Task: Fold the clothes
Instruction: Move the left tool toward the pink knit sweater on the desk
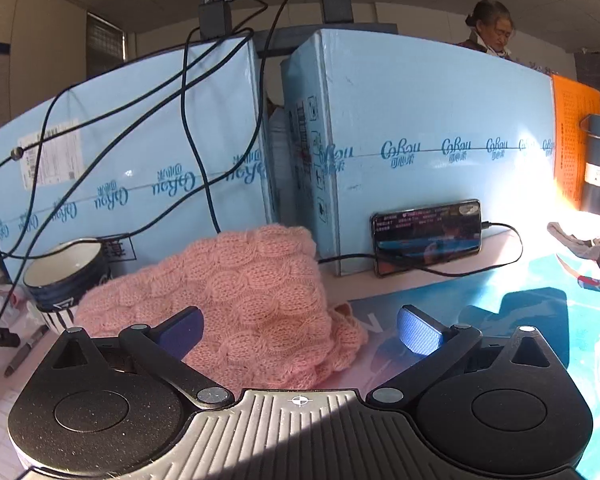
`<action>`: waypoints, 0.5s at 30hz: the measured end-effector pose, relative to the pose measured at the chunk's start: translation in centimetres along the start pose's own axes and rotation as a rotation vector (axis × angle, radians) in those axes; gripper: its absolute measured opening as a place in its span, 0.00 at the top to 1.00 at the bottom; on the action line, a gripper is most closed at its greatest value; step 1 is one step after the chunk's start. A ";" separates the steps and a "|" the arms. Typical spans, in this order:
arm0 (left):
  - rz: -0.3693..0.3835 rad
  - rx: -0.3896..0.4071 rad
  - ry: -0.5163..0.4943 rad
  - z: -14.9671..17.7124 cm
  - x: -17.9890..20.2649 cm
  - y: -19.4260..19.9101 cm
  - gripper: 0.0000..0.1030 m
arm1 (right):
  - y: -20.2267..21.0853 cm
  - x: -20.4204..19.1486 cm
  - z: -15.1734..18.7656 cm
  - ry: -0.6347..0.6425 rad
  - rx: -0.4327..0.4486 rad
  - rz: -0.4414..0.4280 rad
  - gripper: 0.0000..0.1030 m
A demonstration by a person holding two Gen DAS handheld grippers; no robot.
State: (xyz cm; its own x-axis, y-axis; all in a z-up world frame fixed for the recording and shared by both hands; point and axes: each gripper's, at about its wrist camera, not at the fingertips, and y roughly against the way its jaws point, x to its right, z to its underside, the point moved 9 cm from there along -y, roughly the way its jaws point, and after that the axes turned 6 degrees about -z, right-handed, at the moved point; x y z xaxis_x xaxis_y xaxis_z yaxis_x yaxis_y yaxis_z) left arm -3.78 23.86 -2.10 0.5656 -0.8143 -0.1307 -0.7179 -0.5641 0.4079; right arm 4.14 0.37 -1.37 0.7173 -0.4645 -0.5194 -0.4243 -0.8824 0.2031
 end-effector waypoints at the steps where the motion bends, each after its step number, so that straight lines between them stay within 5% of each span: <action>1: 0.008 -0.028 0.013 0.4 -0.4 -0.8 0.00 | -1.0 -0.5 0.2 -0.005 -0.021 -0.007 0.00; 5: 0.030 -0.132 0.079 2.5 -1.8 -3.2 0.00 | -4.5 -2.1 1.1 -0.051 -0.108 -0.038 0.00; 10: 0.036 -0.142 0.136 3.3 -3.4 -3.8 0.02 | -9.4 -3.6 2.7 -0.098 -0.191 -0.079 0.00; 12: 0.056 -0.131 0.178 3.1 -4.0 -3.4 0.07 | -11.6 -4.0 3.4 -0.124 -0.220 -0.087 0.00; 15: 0.075 -0.106 0.239 3.1 -5.5 -3.0 0.33 | -14.8 -4.7 4.4 -0.164 -0.264 -0.099 0.00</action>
